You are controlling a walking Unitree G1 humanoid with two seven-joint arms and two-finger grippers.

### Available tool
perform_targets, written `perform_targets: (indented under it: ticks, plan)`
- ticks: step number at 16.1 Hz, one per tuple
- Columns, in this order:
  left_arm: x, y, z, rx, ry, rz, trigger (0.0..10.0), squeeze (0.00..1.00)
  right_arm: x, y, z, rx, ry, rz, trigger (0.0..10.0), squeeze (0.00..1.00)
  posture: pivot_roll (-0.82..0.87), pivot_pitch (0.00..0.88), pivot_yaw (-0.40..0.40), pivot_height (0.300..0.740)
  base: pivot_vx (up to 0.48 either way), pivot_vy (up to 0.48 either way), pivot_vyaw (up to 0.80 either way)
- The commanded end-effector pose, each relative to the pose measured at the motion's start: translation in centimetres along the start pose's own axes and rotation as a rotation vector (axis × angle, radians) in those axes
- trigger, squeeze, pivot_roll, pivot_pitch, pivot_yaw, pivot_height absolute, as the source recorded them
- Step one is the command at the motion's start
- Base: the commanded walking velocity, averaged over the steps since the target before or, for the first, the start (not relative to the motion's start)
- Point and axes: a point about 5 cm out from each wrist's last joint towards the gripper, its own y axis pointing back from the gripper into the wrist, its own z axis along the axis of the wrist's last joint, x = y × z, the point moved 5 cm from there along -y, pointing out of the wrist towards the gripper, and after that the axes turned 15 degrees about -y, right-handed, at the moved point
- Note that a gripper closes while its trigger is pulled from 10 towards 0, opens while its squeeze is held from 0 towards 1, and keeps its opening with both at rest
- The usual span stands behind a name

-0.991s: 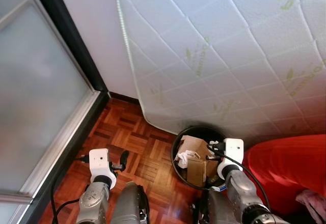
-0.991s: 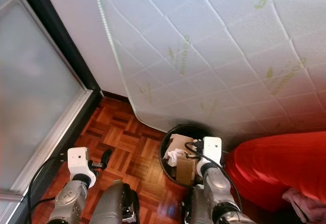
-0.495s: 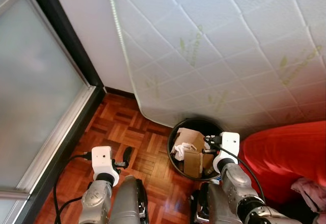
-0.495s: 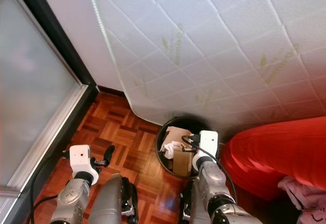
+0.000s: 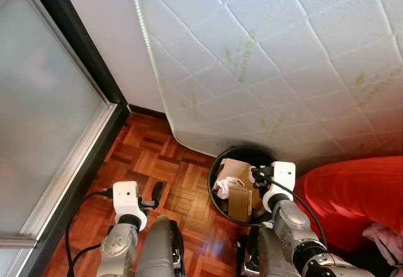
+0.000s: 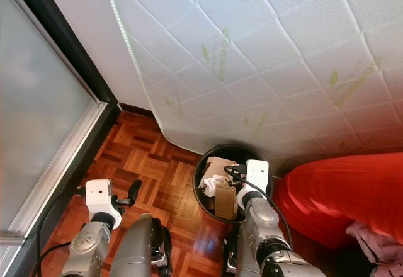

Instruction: Clean up the room

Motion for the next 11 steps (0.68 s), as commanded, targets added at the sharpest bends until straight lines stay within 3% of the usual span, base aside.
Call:
perform_targets:
  ticks: [1, 11]
  plan:
    - [0.15, 0.84, -1.48, 0.049, 0.019, 0.011, 10.0, 0.00, -0.37, 0.32, -1.16, 0.036, -0.013, -0.014, 10.0, 1.00, 0.09, 0.310, 0.025, 0.632, 0.000, 0.000, 0.00]
    - [0.16, 1.03, -1.73, 0.063, 0.016, 0.016, 10.0, 0.00, -0.69, 0.33, -1.64, 0.075, 0.007, -0.039, 10.0, 1.00, 0.10, 0.316, 0.019, 0.632, 0.000, 0.000, 0.00]
